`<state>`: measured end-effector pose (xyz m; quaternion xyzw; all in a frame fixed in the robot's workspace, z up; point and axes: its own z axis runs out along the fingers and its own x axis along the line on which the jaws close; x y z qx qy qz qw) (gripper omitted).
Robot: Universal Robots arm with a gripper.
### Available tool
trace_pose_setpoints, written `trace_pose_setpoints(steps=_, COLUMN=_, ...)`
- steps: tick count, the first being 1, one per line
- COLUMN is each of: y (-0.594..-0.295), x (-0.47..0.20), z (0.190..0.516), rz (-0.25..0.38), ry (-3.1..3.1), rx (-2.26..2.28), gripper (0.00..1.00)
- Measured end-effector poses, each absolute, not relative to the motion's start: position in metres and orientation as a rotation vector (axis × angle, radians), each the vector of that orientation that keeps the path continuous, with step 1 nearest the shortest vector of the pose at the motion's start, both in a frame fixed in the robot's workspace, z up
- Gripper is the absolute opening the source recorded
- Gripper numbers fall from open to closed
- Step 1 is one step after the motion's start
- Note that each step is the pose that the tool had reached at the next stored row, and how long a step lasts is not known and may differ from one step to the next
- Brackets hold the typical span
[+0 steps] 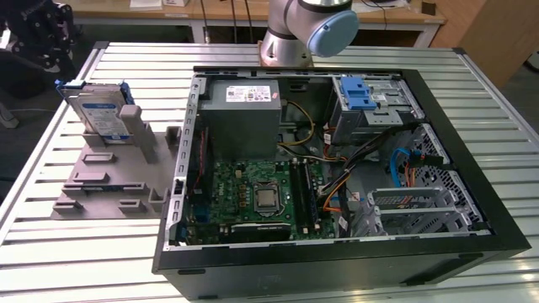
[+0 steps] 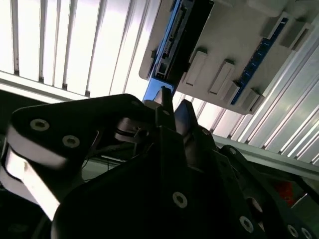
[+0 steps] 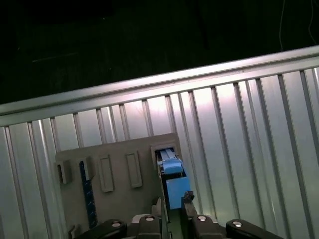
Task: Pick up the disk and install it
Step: 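Pick up the disk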
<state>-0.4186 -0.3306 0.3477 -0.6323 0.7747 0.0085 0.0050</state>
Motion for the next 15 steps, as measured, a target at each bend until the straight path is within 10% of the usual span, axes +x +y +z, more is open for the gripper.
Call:
trace_pose_setpoints(steps=9, y=-0.329, x=-0.419, z=0.339, rz=0.025, ry=2.386, rx=-2.028, gripper=0.59)
trace_pose_setpoints(steps=15, y=-0.329, x=-0.419, z=0.334, rz=0.027, ry=2.316, rx=-2.108, gripper=0.59)
